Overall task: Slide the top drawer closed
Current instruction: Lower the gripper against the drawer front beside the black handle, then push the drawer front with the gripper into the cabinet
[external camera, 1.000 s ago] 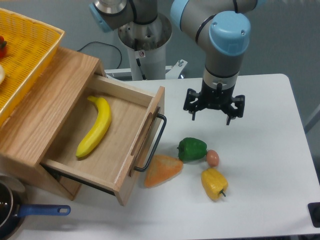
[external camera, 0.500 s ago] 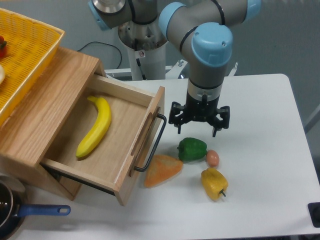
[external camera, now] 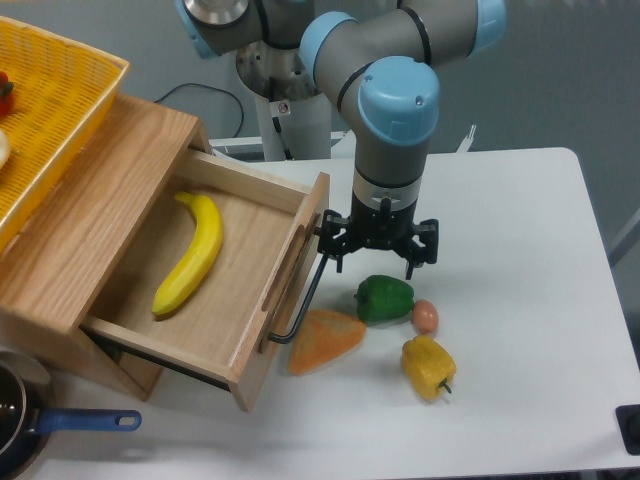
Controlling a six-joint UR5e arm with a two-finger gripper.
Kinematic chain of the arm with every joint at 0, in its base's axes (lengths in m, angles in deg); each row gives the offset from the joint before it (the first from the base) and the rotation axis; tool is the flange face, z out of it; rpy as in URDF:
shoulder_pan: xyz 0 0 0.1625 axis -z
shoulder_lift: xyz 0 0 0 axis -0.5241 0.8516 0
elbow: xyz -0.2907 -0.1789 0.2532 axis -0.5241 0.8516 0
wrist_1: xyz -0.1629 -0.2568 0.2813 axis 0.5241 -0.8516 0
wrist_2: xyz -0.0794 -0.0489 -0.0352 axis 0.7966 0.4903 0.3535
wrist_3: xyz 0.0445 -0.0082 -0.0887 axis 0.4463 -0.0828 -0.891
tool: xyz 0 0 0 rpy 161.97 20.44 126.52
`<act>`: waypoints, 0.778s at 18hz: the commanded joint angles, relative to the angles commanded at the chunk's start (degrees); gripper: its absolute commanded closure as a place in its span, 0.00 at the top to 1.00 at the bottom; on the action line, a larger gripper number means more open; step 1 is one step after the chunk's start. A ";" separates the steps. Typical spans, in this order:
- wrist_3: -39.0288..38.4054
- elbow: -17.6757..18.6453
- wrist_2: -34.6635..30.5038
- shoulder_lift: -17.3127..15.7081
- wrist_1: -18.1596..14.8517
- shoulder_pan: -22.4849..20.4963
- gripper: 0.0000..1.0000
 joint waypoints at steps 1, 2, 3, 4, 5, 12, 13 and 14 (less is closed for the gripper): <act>0.00 0.00 0.00 0.00 0.00 0.09 1.00; 0.00 0.00 -0.09 0.00 -0.09 0.09 1.00; 0.00 0.00 -0.26 0.00 -0.17 0.09 1.00; 0.00 0.09 -0.35 0.00 -0.18 0.09 1.00; 0.00 0.09 -0.35 0.00 -0.18 0.09 1.00; -0.09 0.09 -0.26 -0.26 -0.44 0.35 1.00; -0.09 0.09 -0.35 -0.26 -0.44 0.70 1.00; -0.44 0.09 -0.35 -0.35 -0.44 0.96 1.00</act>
